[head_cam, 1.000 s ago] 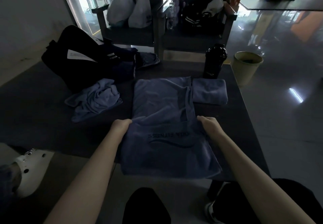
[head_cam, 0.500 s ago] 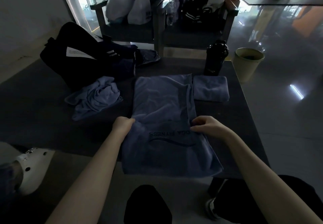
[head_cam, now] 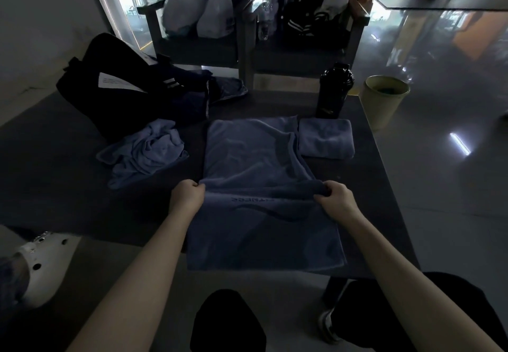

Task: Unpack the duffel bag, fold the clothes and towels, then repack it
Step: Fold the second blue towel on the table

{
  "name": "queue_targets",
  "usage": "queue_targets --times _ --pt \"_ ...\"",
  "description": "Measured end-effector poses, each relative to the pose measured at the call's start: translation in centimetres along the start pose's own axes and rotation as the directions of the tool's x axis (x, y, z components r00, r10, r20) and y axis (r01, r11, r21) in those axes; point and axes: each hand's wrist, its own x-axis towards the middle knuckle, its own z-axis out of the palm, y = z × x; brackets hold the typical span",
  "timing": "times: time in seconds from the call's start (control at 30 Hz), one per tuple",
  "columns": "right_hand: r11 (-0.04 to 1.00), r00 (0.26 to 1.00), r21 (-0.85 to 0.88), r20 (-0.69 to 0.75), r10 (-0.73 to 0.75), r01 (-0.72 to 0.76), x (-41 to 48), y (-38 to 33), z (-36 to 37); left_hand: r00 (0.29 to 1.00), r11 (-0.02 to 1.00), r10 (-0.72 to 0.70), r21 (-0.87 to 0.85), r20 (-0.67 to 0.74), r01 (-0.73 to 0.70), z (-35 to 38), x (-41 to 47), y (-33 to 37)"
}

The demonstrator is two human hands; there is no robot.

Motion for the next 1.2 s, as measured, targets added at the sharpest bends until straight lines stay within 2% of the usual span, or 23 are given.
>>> queue_targets --times 0.07,0.23,0.33,0.43,0.5,0.57,0.63,0.67,0.7,0.77,0.8,0.87,0.93,1.0,1.1,1.2 --pt "0.999 0.998 0.029 -0.047 0.042 -0.041 -0.1 0.1 0.3 1.000 0.999 -0.014 0.041 0.010 0.013 0.1 0.0 0.1" --pt "0.992 0.992 0.074 -0.061 0.111 -0.106 -0.2 -0.1 1.1 0.998 0.996 -0.064 0.063 -0.022 0.065 0.8 -0.1 0.3" --pt "0.992 0.990 -0.022 -0.074 0.122 -0.124 -0.3 -0.2 1.4 0.995 0.983 -0.082 0.162 -0.051 0.089 1.0 -0.4 0.8" --pt "0.962 0.987 -0.232 -0.100 0.122 -0.142 -0.7 -0.4 1.4 0.994 0.949 -0.044 0.305 -0.105 0.074 1.3 -0.8 1.2" --pt "0.921 0.990 -0.372 -0.121 0.074 -0.115 -0.6 -0.6 1.4 0.985 0.928 0.071 0.373 -0.156 -0.008 1.6 -1.2 1.1" --pt "0.908 0.989 -0.417 -0.145 -0.012 -0.050 0.0 -0.6 1.7 0.934 0.872 0.308 0.445 -0.179 -0.202 2.1 -0.8 0.8" --pt "0.900 0.979 -0.433 -0.156 -0.130 0.051 1.3 -0.8 2.0 0.869 0.763 0.492 0.509 -0.058 -0.398 2.7 0.1 0.9" --pt "0.898 0.971 -0.424 -0.142 -0.190 0.114 2.0 -1.0 2.2 0.856 0.717 0.516 0.528 0.037 -0.455 3.0 0.6 1.2" --pt "0.892 0.965 -0.415 -0.100 -0.241 0.180 2.8 -1.2 2.4 0.859 0.694 0.497 0.538 0.122 -0.478 3.4 1.2 1.3" --pt "0.844 0.959 -0.462 0.051 -0.280 0.271 4.1 -1.4 3.0 0.884 0.711 0.418 0.530 0.209 -0.462 4.1 2.2 1.1" --pt "0.810 0.958 -0.512 0.118 -0.262 0.284 4.6 -1.2 3.4 0.895 0.731 0.389 0.518 0.217 -0.444 4.3 2.5 0.8" --pt "0.782 0.969 -0.572 0.158 -0.191 0.247 5.2 -0.7 4.1 0.906 0.746 0.366 0.516 0.211 -0.422 4.2 2.9 0.3" --pt "0.782 0.978 -0.587 0.129 -0.166 0.210 5.4 -0.5 4.5 0.915 0.740 0.342 0.538 0.213 -0.402 3.6 3.4 0.2" --pt "0.769 0.974 -0.602 0.071 -0.217 0.215 5.7 -0.8 4.7 0.924 0.742 0.320 0.550 0.211 -0.383 3.0 4.1 0.3" --pt "0.788 0.931 -0.562 -0.081 -0.355 0.252 6.8 -2.1 4.8 0.934 0.830 0.330 0.429 0.139 -0.357 2.4 5.2 0.9" --pt "0.773 0.908 -0.576 -0.121 -0.401 0.265 9.2 -3.7 4.8 0.944 0.881 0.327 0.349 0.041 -0.321 2.0 6.7 2.1"
